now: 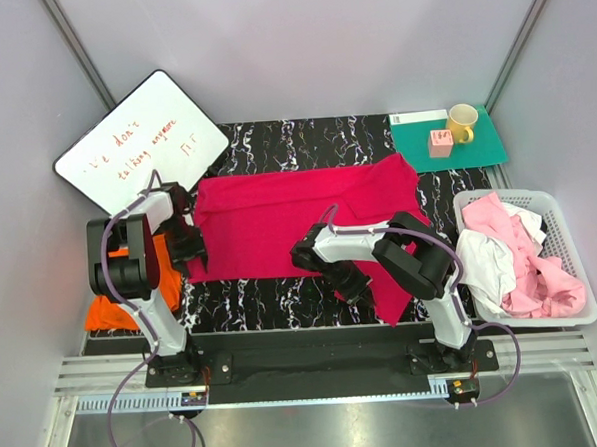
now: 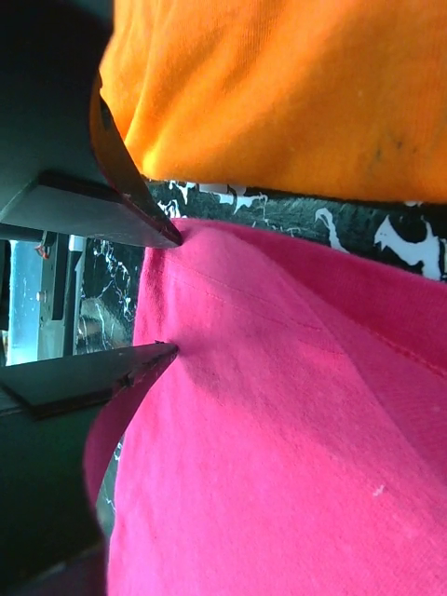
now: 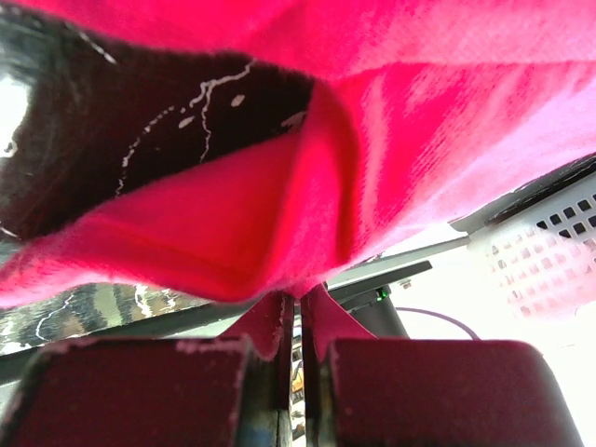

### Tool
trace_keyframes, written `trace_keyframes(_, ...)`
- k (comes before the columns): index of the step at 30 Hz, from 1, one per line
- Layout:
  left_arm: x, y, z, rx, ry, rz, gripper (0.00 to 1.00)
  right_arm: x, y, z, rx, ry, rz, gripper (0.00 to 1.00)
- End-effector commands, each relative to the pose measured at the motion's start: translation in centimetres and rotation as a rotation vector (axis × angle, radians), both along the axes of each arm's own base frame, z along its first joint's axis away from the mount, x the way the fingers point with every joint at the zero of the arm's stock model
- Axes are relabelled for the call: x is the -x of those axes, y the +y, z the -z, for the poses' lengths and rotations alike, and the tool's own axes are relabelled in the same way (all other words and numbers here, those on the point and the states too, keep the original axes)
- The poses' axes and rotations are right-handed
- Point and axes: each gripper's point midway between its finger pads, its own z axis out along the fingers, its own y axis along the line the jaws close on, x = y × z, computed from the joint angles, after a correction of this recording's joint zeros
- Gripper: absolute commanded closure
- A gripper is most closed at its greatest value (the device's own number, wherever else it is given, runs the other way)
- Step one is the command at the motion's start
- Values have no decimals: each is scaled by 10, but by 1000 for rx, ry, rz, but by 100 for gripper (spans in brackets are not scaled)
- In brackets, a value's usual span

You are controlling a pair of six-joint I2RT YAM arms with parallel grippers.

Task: Fold and stack the t-shirts
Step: Grap the side of the flattened tshirt closest away from the robot with both arms, then fold the other side of the tshirt into a rectangle

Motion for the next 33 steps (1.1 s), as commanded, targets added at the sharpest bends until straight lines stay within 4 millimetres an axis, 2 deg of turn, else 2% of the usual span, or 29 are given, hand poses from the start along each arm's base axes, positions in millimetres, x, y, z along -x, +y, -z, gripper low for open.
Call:
trace_keyframes(1,9,3,-1,-25,18,9,49,-13,9,-11,-39,-68,-25,100)
trace_keyframes(2,9,2,1,-27,23,14,53,-13,9,-11,-37,-68,-27,100)
trace_keyframes(4,9,-3,6,-20,48,32,69,-14,9,-11,-36,-66,-33,100)
trace_keyframes(5,10,-4,11,-14,69,40,92,-14,9,-12,-35,-66,-35,100)
trace_keyframes(6,9,-6,12,-9,70,47,100,-14,9,-13,-35,-66,-37,100)
trace_keyframes(10,1,-10,1,10,26,55,100,-14,5,-24,-27,-77,-35,100)
trace_keyframes(15,-20,-17,-40,40,-128,54,100,-22,3,-60,-47,-150,-14,100)
trace_keyframes(17,-25,-19,-55,47,-170,52,100,-30,3,-75,-63,-192,-5,100)
trace_keyframes(18,-34,-17,-63,42,-203,50,100,-35,-3,-83,-42,-213,-8,100)
trace_keyframes(22,-56,-15,-83,29,-271,39,100,-62,-12,-103,-64,-291,35,100)
trace_keyframes(26,-74,-19,-82,48,-265,30,100,-107,-32,-114,-31,-348,115,100)
trace_keyframes(28,-87,-18,-86,46,-286,26,100,-121,-37,-115,-16,-362,120,100)
trace_keyframes(33,-106,-21,-76,62,-258,12,100,-159,-50,-96,43,-365,179,100)
